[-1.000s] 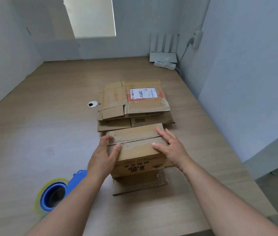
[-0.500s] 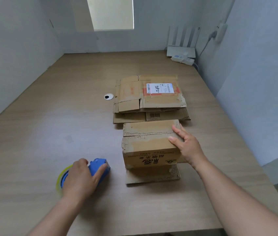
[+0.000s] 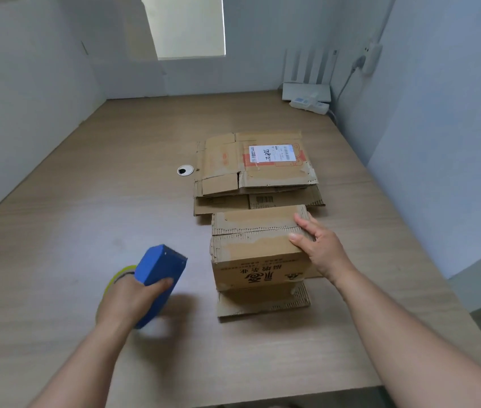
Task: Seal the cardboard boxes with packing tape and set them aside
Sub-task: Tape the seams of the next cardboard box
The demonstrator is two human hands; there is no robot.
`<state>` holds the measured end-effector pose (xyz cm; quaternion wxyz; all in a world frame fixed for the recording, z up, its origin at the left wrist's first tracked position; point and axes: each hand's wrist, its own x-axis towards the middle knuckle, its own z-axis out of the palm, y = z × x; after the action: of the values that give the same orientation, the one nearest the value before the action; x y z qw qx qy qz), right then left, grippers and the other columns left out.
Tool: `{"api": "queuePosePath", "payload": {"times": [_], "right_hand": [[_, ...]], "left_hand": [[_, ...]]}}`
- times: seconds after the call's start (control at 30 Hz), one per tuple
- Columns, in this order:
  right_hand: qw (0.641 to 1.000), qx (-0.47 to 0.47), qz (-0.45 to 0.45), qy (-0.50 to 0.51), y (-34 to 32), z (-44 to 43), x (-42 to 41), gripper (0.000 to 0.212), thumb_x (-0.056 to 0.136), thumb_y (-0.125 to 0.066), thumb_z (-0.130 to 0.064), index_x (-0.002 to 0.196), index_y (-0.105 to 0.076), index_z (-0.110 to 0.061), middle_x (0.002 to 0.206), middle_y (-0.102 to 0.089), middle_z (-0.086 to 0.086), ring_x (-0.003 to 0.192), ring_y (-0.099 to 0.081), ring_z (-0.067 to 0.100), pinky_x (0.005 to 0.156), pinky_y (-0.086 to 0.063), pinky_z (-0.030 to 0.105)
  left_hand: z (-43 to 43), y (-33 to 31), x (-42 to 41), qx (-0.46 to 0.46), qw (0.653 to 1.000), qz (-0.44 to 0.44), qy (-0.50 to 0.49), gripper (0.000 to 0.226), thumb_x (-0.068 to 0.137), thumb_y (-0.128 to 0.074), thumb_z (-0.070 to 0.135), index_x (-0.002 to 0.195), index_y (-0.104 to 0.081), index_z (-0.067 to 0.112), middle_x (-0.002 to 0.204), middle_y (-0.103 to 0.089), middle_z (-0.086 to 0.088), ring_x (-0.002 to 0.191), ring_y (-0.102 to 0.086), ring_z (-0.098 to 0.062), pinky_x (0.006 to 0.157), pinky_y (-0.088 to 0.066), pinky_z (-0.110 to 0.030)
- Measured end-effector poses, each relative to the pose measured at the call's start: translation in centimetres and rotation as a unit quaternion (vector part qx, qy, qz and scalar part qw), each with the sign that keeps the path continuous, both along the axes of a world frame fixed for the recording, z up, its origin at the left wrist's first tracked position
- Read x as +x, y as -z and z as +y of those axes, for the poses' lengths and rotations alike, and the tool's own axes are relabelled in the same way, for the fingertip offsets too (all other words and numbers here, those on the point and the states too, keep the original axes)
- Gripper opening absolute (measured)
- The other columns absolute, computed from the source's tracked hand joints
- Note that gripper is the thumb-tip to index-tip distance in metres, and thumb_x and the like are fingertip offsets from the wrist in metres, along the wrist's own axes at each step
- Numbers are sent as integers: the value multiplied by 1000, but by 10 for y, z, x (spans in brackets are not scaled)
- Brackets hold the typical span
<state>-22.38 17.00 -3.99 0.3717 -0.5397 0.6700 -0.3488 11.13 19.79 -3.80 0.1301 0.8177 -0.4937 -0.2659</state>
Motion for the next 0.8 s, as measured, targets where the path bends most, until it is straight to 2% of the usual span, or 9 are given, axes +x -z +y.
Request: {"api": "queuePosePath", "payload": {"times": [0.07,0.17,0.33,0.4,0.5,0.6,0.7,0.77,0.8], "right_hand": [[1000,9,3,-1,-2,1,1,52,90,-64,-26,139,-48,-24,158,-21,1,143,-23,18,113,-17,27],[1000,17,-4,3,-2,2,0,52,90,-64,-28,139,-48,-26,159,-17,1,144,-21,19,115,-18,33],[1000,27,3,5,-3,2,-1,53,89,-64,-31,139,-47,-29,159,-14,0,145,-19,19,114,-20,32],[1000,30,4,3,-4,2,0,52,90,-63,-32,140,-47,-32,160,-12,-1,145,-18,19,114,-22,35],[999,32,36,-4,-8,1,-1,54,89,-64,-35,140,-47,-32,160,-9,-2,145,-14,18,115,-20,37],[993,-57,99,27,-17,-1,-1,47,91,-61,-27,137,-51,-22,157,-18,-2,142,-19,15,113,-23,32],[990,-119,-57,54,-28,-3,6,41,93,-50,-4,130,-56,-20,135,-46,-5,110,-51,8,91,-45,19],[982,-52,-182,7,-32,-6,12,47,91,-45,2,132,-54,-21,108,-58,-3,83,-52,12,72,-48,22],[980,-21,-195,-17,-30,-8,13,50,91,-45,3,135,-52,-21,98,-59,-2,78,-50,16,70,-48,25]], "left_hand": [[-18,-44,-17,-65,996,52,38,34,76,-74,46,95,-57,24,87,-60,0,79,-56,-22,57,-40,-29],[-43,-96,-58,-71,979,95,165,33,73,-74,51,87,-57,27,86,-62,3,80,-60,-18,64,-49,-32],[-63,-99,-117,6,930,-73,360,48,71,-68,65,101,-58,30,90,-65,7,78,-61,-9,70,-54,-26],[-68,-91,-124,6,916,-135,378,60,71,-64,69,114,-55,29,94,-65,8,80,-60,-7,72,-54,-25],[-69,-84,-125,-1,909,-163,383,63,73,-61,71,117,-54,28,95,-63,10,79,-58,-6,69,-53,-22],[-66,-81,-125,-16,902,-185,389,61,74,-58,73,115,-55,28,95,-62,11,79,-57,-5,67,-51,-19],[-65,-81,-127,-27,897,-202,393,58,74,-56,74,111,-53,28,93,-60,11,80,-55,-5,62,-47,-17],[-61,-80,-126,-31,896,-207,392,57,74,-56,74,108,-51,28,91,-58,11,81,-55,-6,60,-44,-16],[-58,-79,-125,-34,895,-211,392,57,74,-56,74,106,-50,28,90,-57,11,81,-54,-6,58,-43,-16]]}}
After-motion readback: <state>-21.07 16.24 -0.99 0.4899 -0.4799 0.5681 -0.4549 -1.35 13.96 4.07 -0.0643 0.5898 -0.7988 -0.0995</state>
